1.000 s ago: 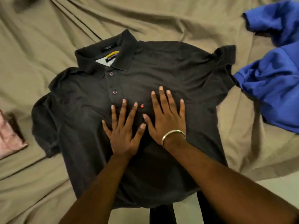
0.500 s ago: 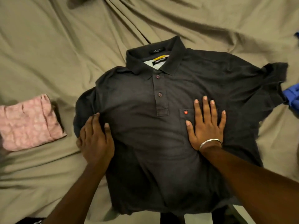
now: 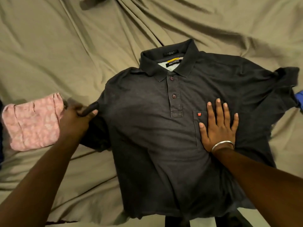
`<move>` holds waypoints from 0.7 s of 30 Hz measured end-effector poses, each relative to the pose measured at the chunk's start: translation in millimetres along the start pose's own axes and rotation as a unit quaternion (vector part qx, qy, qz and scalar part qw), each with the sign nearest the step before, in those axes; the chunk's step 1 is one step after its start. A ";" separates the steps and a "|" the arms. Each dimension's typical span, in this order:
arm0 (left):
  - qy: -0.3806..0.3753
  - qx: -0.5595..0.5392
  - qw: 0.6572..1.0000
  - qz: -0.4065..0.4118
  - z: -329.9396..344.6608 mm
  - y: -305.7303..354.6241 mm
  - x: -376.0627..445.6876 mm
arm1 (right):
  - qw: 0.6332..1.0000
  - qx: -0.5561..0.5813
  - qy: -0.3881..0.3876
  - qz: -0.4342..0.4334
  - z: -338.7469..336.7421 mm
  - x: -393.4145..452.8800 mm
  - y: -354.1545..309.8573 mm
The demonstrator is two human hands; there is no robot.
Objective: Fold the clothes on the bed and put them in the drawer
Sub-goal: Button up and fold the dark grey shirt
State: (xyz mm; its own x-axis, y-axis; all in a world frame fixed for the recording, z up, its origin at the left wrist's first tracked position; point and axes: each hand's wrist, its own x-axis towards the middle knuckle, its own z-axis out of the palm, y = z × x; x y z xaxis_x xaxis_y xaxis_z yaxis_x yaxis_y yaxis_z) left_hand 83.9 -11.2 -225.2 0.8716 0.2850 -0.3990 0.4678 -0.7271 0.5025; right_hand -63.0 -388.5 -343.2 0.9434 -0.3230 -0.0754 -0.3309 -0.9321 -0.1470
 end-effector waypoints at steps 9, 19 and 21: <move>-0.045 0.086 0.995 0.018 -33.4 12.2 4.9 | 1.000 0.008 0.009 -0.004 0.3 1.1 0.7; -0.047 0.159 0.986 0.024 -74.7 9.1 -2.4 | 1.000 0.018 0.014 -0.013 0.6 1.3 0.0; -0.071 0.135 0.988 0.015 -78.8 14.4 -1.2 | 1.000 0.019 0.015 -0.016 1.0 1.5 0.2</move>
State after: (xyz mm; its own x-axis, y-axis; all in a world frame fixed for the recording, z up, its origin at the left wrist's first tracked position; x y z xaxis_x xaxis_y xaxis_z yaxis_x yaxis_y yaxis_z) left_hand 101.1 27.2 -157.0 0.8464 0.1844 -0.4996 0.3687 -0.8799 0.2998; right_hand -61.7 -389.0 -344.3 0.9538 -0.2978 -0.0403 -0.3000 -0.9356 -0.1861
